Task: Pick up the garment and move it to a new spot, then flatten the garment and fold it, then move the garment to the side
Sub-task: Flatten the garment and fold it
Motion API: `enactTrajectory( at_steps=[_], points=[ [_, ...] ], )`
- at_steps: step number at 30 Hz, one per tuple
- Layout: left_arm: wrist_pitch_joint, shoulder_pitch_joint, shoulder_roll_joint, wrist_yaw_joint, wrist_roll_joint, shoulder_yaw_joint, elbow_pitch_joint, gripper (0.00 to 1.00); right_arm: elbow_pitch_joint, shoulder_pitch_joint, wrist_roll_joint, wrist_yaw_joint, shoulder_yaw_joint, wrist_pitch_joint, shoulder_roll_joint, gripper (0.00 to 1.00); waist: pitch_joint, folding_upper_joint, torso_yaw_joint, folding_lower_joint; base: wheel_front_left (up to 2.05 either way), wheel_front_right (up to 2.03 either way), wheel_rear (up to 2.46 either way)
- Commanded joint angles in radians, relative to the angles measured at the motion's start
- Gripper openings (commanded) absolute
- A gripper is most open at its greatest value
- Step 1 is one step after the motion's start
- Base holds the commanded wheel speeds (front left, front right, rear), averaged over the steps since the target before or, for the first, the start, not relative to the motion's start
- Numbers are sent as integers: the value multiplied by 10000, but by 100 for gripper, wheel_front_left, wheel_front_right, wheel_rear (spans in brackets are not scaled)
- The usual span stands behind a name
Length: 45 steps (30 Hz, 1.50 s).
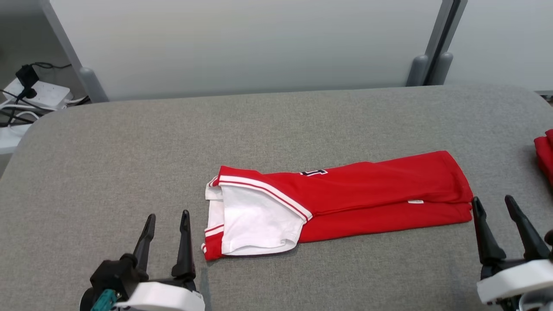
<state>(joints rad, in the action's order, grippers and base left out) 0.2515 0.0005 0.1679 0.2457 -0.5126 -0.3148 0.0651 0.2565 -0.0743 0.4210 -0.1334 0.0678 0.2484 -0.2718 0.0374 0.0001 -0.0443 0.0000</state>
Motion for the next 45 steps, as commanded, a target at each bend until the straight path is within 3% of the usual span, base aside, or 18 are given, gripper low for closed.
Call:
enactTrajectory(
  at_steps=[1,12,23,29,37,45],
  points=[
    [101,-56,-65,-92,365,556,-333,100,-491,211,-177,27,30,133,-33,100,-118,-1,-33,0,0,0,0],
    [102,786,-855,-823,1774,1497,-400,100,-1302,1157,-863,27,-131,133,482,100,-383,-1,-48,0,0,0,0],
    [102,763,-1111,-1307,2327,1857,-304,100,-989,1129,-497,27,47,133,438,100,-386,-1,2,0,0,0,0],
    [102,708,-1159,-1411,2333,1838,-326,100,273,537,1329,27,191,133,458,100,-362,-1,11,0,0,0,0],
    [103,412,-1173,-1456,2429,1613,-366,100,2128,-1168,3756,27,349,-580,-89,100,18,-1,145,0,0,0,0],
    [103,-73,-1175,-1495,2272,1193,-267,100,4034,-2625,5014,27,285,-1353,-572,100,559,-1,538,0,0,0,0]
  ],
)
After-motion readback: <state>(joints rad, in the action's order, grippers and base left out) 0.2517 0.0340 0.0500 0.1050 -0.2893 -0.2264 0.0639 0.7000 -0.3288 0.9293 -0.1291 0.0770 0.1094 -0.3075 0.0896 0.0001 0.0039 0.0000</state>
